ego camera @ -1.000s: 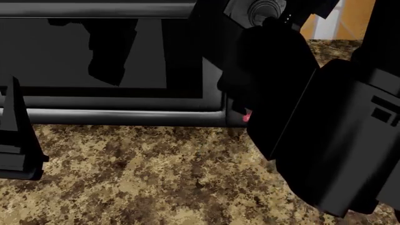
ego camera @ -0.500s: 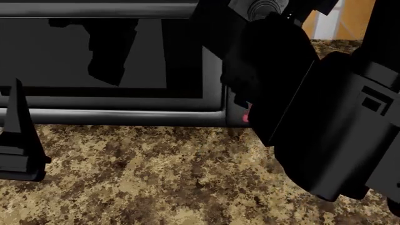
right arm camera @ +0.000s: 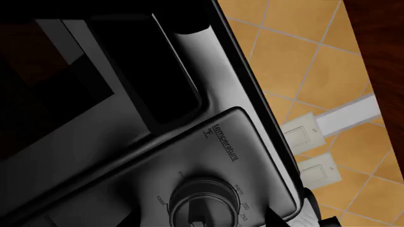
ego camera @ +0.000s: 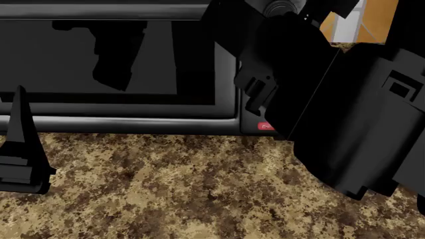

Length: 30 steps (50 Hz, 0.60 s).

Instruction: Decrease the toaster oven temperature.

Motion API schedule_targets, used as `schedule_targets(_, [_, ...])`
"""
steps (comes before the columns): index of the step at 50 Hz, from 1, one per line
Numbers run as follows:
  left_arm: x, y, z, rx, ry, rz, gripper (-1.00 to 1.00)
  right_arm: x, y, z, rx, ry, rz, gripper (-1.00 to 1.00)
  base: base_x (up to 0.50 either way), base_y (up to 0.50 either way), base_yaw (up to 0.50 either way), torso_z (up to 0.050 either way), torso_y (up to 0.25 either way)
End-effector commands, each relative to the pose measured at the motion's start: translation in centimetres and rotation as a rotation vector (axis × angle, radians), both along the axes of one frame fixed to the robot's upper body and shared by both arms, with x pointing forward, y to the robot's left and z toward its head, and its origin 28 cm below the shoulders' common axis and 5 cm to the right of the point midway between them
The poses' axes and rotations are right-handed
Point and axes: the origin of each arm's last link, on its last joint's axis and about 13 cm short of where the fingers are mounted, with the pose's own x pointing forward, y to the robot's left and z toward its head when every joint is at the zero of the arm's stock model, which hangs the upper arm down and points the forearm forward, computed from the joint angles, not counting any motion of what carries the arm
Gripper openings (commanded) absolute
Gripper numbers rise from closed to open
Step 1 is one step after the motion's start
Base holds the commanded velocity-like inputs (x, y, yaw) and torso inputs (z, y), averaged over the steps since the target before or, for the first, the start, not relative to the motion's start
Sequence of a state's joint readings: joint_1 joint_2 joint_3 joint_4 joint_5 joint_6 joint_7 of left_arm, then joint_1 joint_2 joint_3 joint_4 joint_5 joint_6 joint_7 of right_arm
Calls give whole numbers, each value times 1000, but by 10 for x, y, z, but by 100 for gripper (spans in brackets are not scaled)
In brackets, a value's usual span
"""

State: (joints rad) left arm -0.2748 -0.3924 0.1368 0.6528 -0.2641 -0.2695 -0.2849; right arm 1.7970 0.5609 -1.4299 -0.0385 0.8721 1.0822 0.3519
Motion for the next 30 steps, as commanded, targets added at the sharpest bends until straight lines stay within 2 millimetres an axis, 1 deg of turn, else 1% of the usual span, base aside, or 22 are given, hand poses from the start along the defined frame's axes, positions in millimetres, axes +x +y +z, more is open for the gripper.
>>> schedule_targets(1, [0, 0, 0, 0, 2, 0, 100, 12, 0, -1, -36, -49, -27, 100, 18, 4, 14, 0, 0])
schedule_targets(2, [0, 0, -1, 2, 4, -3, 100, 10, 2, -1, -82, -85, -15, -100, 19, 4, 14, 0, 0])
schedule_targets(16, [-1, -1, -5, 10, 14, -15, 100, 7, 3, -2, -111, -75, 2, -100, 14, 3, 11, -1, 0])
schedule_targets(23, [0, -2, -7, 9, 20, -18, 100, 6, 1, 4, -158, -92, 7, -100, 11, 3, 10, -1, 0])
schedule_targets(30, [1, -3, -8, 8, 24, -17, 100, 5, 1, 15, -270, -113, 38, -100, 11, 3, 8, 0, 0])
